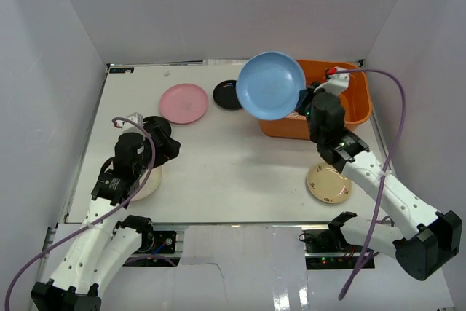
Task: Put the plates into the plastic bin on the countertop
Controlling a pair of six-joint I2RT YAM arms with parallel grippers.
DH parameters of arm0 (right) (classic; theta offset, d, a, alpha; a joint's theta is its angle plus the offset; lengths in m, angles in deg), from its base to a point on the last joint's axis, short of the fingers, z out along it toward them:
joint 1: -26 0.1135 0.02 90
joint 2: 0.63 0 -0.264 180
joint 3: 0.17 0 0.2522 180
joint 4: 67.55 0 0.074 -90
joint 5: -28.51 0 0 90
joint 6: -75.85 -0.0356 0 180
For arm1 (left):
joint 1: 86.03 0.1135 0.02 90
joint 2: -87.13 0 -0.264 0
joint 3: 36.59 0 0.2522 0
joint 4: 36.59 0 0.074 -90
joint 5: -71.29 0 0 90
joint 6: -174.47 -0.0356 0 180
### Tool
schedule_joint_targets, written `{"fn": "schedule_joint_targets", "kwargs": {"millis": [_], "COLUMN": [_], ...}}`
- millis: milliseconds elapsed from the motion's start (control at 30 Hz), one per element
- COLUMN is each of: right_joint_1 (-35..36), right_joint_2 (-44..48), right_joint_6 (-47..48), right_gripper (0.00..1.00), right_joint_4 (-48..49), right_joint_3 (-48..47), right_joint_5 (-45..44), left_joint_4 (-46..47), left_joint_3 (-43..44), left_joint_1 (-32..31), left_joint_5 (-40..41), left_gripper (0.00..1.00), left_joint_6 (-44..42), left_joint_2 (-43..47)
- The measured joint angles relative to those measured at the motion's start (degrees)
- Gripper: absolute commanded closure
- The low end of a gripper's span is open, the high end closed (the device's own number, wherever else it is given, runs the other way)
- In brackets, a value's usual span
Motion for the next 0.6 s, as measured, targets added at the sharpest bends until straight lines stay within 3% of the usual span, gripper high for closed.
{"fn": "schedule_joint_targets", "kwargs": {"millis": [167, 400, 500, 533, 600], "right_joint_1": [-17.11, -27.28, -28.35, -28.35, -28.33], "right_joint_2": [-4.48, -17.22, -20.11, -20.13, -19.58], "right_joint_6": [4.90, 5.42, 5.35, 5.29, 4.98], "right_gripper": [0.92, 0.92, 0.78, 0.60, 0.46], "right_joint_4": [-1.64, -5.09, -6.64, -6.62, -5.49], "right_joint_3": [-3.89, -4.13, -4.13, -4.11, -4.07], "right_joint_5": [3.50, 10.36, 12.26, 13.18, 14.99], "left_joint_4": [-6.82, -9.49, -9.18, -8.98, -8.55], "left_joint_3": [1.03, 1.03, 0.94, 0.94, 0.94], "left_joint_1": [0.00, 0.02, 0.17, 0.26, 0.52], "left_joint_5": [9.79, 18.40, 20.13, 20.48, 20.87], "left_gripper": [0.09, 0.15, 0.17, 0.18, 0.20], "left_joint_6": [4.57, 6.80, 7.06, 7.08, 7.10], "left_joint_2": [-6.34, -17.79, -23.56, -25.35, -28.15]}}
